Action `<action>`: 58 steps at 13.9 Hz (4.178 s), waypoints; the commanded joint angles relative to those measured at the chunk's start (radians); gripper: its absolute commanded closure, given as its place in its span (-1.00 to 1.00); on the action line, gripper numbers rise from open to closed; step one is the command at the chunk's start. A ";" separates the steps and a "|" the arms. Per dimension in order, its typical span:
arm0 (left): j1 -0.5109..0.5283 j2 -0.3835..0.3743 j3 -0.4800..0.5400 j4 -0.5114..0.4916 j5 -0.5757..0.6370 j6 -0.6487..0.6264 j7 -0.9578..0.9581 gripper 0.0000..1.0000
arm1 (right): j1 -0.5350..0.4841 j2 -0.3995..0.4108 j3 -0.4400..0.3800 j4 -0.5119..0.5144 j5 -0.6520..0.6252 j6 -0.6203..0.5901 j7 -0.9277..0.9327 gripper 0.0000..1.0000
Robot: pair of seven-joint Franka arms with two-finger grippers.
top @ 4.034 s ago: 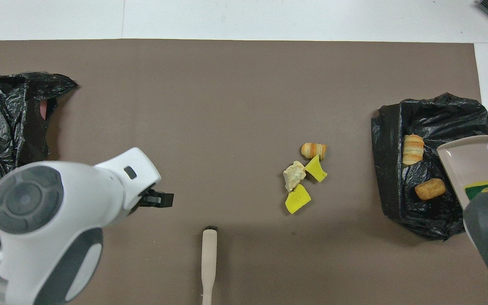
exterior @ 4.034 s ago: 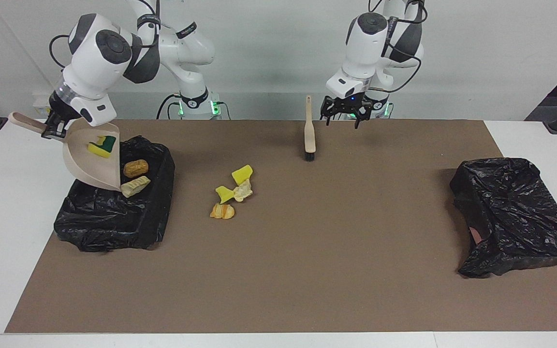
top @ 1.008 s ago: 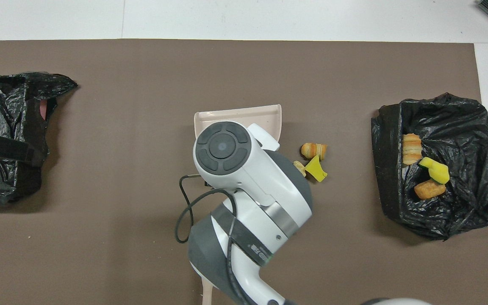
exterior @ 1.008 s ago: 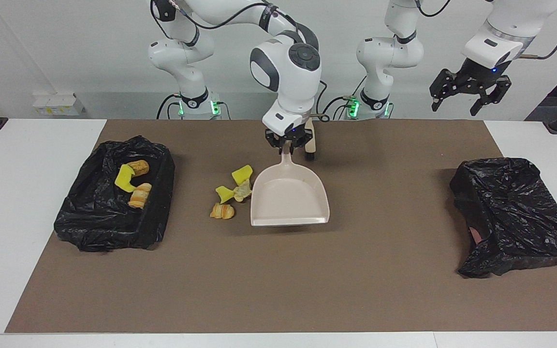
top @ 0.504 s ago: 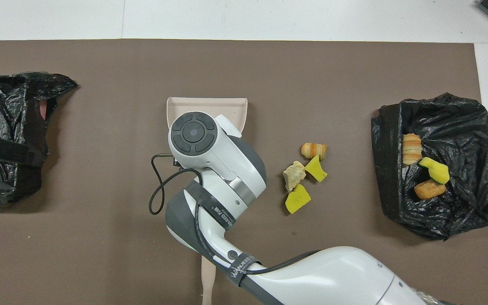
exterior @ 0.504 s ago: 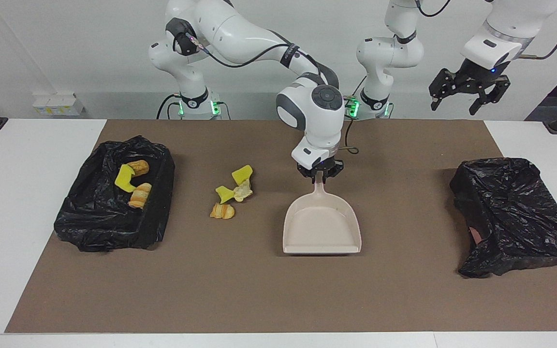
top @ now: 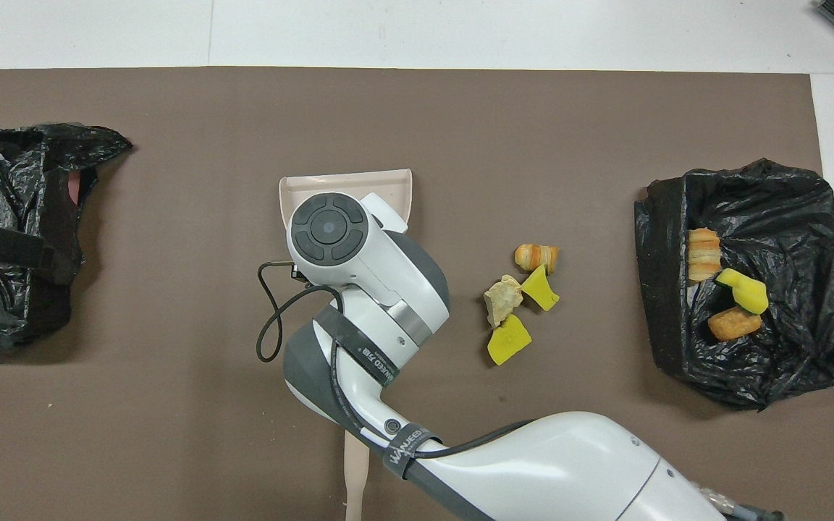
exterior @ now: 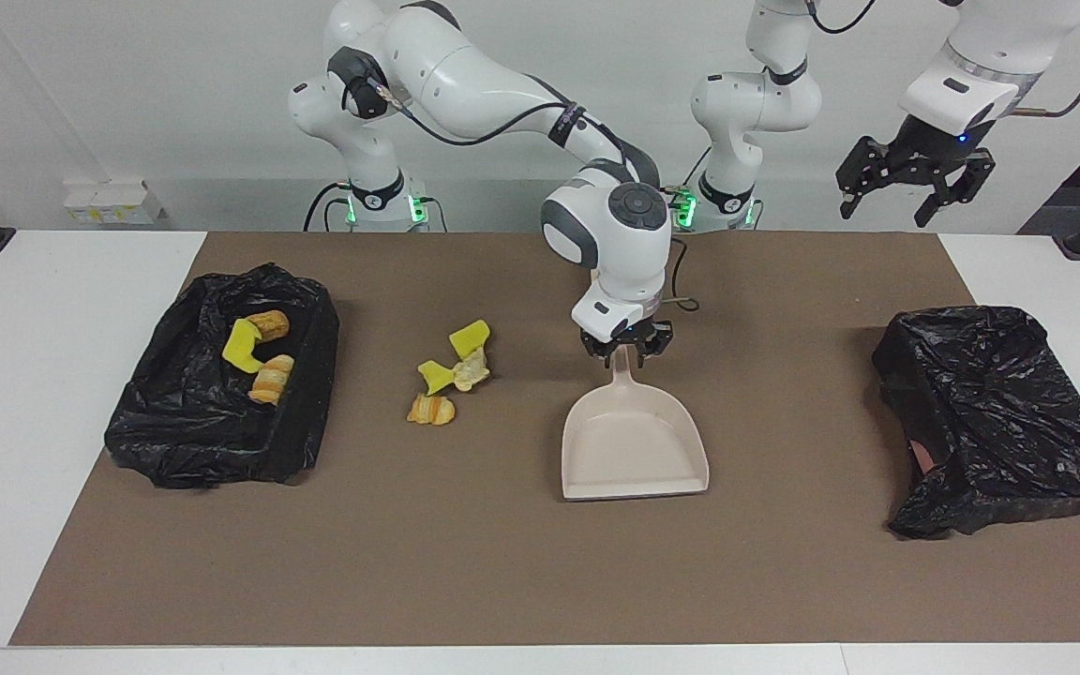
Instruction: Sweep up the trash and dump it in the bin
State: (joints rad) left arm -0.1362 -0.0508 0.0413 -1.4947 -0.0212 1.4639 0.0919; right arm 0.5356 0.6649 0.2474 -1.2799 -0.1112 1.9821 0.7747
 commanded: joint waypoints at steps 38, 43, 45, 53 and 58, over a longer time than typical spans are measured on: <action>0.066 0.220 -0.486 -0.469 0.191 0.590 0.132 1.00 | 0.241 -0.608 0.012 -0.882 0.380 0.121 0.126 1.00; 0.069 0.209 -0.472 -0.480 0.193 0.562 0.565 1.00 | 0.037 -0.769 0.012 -0.883 0.320 -0.101 -0.050 1.00; 0.064 0.193 -0.474 -0.502 0.193 0.562 0.611 1.00 | -0.044 -0.797 0.012 -0.883 0.248 -0.158 -0.094 1.00; 0.032 0.131 -0.543 -0.628 0.193 0.596 0.600 1.00 | -0.368 -0.728 0.013 -0.881 -0.163 -0.189 -0.575 1.00; 0.032 0.097 -0.604 -0.667 0.193 0.604 0.500 1.00 | -0.468 -0.619 0.013 -0.865 -0.242 -0.051 -0.595 1.00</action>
State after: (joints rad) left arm -0.0974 0.0950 -0.5525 -2.1053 0.1588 2.0455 0.6262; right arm 0.0949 0.0076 0.2452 -2.1616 -0.3339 1.8996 0.1869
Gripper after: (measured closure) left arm 0.692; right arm 0.744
